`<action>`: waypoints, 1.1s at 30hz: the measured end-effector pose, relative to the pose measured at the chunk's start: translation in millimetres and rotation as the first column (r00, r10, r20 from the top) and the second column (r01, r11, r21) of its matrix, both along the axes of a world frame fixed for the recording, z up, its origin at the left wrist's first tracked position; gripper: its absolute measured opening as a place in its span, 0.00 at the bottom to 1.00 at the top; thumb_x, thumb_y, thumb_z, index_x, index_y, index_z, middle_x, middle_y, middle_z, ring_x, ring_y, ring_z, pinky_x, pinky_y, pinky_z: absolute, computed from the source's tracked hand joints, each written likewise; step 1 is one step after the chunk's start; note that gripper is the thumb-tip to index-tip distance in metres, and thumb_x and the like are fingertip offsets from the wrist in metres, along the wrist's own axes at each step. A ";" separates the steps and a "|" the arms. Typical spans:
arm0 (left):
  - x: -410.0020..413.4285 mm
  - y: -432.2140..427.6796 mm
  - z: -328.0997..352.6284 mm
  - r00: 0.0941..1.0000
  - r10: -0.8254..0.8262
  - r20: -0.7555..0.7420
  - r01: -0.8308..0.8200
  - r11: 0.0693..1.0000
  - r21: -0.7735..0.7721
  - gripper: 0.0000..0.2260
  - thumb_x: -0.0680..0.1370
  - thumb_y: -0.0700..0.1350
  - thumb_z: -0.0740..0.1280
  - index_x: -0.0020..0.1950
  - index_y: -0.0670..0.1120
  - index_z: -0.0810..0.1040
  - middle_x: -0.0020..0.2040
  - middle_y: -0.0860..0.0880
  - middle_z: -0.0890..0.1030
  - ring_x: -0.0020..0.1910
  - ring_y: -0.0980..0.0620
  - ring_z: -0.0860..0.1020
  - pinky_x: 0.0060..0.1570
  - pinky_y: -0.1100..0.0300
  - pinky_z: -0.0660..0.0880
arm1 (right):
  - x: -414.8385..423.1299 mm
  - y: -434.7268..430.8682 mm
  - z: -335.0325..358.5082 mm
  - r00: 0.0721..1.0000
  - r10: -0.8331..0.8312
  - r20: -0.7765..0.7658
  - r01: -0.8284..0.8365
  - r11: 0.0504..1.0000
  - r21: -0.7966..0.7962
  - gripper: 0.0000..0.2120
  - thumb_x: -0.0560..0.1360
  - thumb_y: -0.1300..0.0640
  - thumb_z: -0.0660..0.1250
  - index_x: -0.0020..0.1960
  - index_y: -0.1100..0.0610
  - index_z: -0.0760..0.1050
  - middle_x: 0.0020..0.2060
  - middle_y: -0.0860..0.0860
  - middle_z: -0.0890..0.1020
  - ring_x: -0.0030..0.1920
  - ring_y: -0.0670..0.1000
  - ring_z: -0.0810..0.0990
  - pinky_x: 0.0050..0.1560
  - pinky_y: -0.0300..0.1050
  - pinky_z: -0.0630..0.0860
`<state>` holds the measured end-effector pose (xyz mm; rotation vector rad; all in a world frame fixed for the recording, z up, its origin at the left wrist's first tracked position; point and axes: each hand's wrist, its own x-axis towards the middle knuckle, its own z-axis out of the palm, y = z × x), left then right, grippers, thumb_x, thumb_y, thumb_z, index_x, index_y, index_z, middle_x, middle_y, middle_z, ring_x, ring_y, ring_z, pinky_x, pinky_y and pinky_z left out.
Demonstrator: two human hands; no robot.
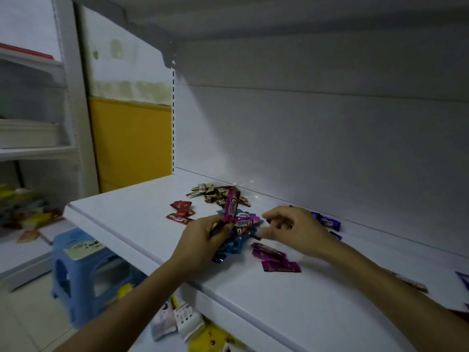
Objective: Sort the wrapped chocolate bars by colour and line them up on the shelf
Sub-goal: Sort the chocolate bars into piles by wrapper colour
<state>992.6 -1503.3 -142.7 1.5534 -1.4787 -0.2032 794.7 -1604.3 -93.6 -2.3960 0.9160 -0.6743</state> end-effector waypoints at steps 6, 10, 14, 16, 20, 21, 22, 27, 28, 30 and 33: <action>-0.5 3.7 -9.6 0.992 -0.015 0.128 0.007 0.998 0.062 0.09 0.80 0.50 0.63 0.54 0.49 0.80 0.46 0.50 0.83 0.41 0.54 0.80 0.44 0.55 0.77 | 6.2 10.7 -20.2 0.997 0.039 0.073 -0.033 0.996 -0.088 0.06 0.74 0.53 0.69 0.39 0.48 0.80 0.35 0.45 0.82 0.38 0.41 0.78 0.41 0.40 0.74; -3.6 3.2 -11.7 0.960 -0.025 0.278 0.007 0.998 0.065 0.10 0.80 0.52 0.62 0.54 0.50 0.80 0.44 0.53 0.82 0.39 0.56 0.77 0.36 0.68 0.71 | -1.1 9.7 -28.0 0.996 0.026 0.087 -0.019 0.996 -0.082 0.09 0.77 0.55 0.65 0.38 0.46 0.75 0.36 0.45 0.82 0.41 0.45 0.79 0.46 0.45 0.75; -2.0 3.0 -12.0 0.965 0.005 0.263 -0.023 0.998 0.065 0.10 0.80 0.51 0.62 0.56 0.49 0.80 0.45 0.56 0.80 0.41 0.56 0.77 0.37 0.71 0.68 | -13.6 2.5 -32.5 0.984 -0.040 0.175 0.050 0.997 -0.055 0.11 0.79 0.58 0.61 0.39 0.48 0.71 0.35 0.45 0.81 0.40 0.45 0.80 0.45 0.44 0.75; -1.6 2.6 -13.0 0.966 0.013 0.258 -0.033 0.997 0.072 0.11 0.80 0.51 0.62 0.58 0.50 0.79 0.45 0.57 0.78 0.42 0.57 0.77 0.38 0.72 0.69 | -21.6 -5.0 -33.1 0.966 -0.132 0.220 0.131 0.991 0.019 0.13 0.79 0.60 0.60 0.36 0.53 0.71 0.33 0.47 0.80 0.37 0.51 0.78 0.42 0.48 0.73; -4.8 4.0 -11.5 0.958 0.043 0.282 -0.064 0.996 0.067 0.10 0.80 0.51 0.62 0.57 0.50 0.80 0.46 0.54 0.81 0.40 0.57 0.76 0.36 0.71 0.67 | -32.6 -15.4 -36.2 0.963 -0.268 0.020 0.269 0.963 -0.023 0.15 0.75 0.56 0.63 0.30 0.56 0.69 0.27 0.49 0.74 0.31 0.49 0.71 0.40 0.44 0.65; -5.5 4.6 -11.2 0.955 0.050 0.293 -0.073 0.995 0.068 0.10 0.80 0.51 0.62 0.57 0.50 0.80 0.46 0.54 0.80 0.40 0.57 0.76 0.35 0.71 0.67 | -33.5 -16.0 -35.5 0.953 -0.299 -0.058 0.294 0.952 -0.080 0.15 0.74 0.53 0.65 0.30 0.55 0.70 0.28 0.49 0.75 0.32 0.49 0.72 0.44 0.44 0.66; -5.9 4.9 -11.6 0.950 0.058 0.308 -0.082 0.994 0.066 0.10 0.80 0.50 0.62 0.57 0.50 0.80 0.45 0.54 0.80 0.40 0.57 0.75 0.35 0.71 0.66 | -33.9 -16.4 -34.2 0.933 -0.336 -0.132 0.317 0.937 -0.145 0.15 0.73 0.50 0.66 0.31 0.54 0.71 0.28 0.49 0.76 0.34 0.50 0.74 0.50 0.45 0.66; -7.7 6.4 -16.1 0.929 0.124 0.349 -0.148 0.988 0.043 0.10 0.80 0.51 0.63 0.58 0.52 0.79 0.46 0.58 0.79 0.35 0.62 0.71 0.33 0.74 0.64 | -27.2 -9.6 -32.2 0.941 -0.339 -0.015 0.322 0.906 -0.277 0.15 0.72 0.45 0.69 0.32 0.50 0.68 0.28 0.46 0.75 0.33 0.47 0.74 0.43 0.44 0.72; -7.9 6.5 -16.3 0.927 0.125 0.354 -0.149 0.988 0.042 0.11 0.80 0.51 0.63 0.59 0.52 0.79 0.48 0.56 0.81 0.37 0.62 0.71 0.33 0.75 0.64 | -23.6 -6.3 -31.9 0.966 -0.253 0.059 0.260 0.946 -0.191 0.13 0.71 0.45 0.70 0.34 0.49 0.70 0.30 0.45 0.76 0.34 0.46 0.75 0.38 0.42 0.72; -8.8 7.3 -15.5 0.926 0.111 0.361 -0.138 0.989 0.048 0.11 0.80 0.51 0.62 0.59 0.51 0.79 0.51 0.53 0.83 0.38 0.62 0.71 0.32 0.74 0.66 | -13.2 1.8 -29.5 0.985 -0.101 0.139 0.116 0.988 -0.102 0.07 0.71 0.45 0.71 0.41 0.44 0.73 0.36 0.43 0.79 0.37 0.42 0.76 0.39 0.39 0.74; -11.5 9.6 -11.8 0.925 0.104 0.366 -0.140 0.988 0.072 0.11 0.80 0.50 0.62 0.60 0.50 0.79 0.53 0.52 0.83 0.38 0.61 0.71 0.32 0.73 0.65 | 1.3 11.9 -20.7 0.985 0.089 0.147 -0.078 0.994 -0.078 0.20 0.71 0.45 0.70 0.62 0.36 0.70 0.46 0.39 0.79 0.41 0.40 0.78 0.43 0.36 0.76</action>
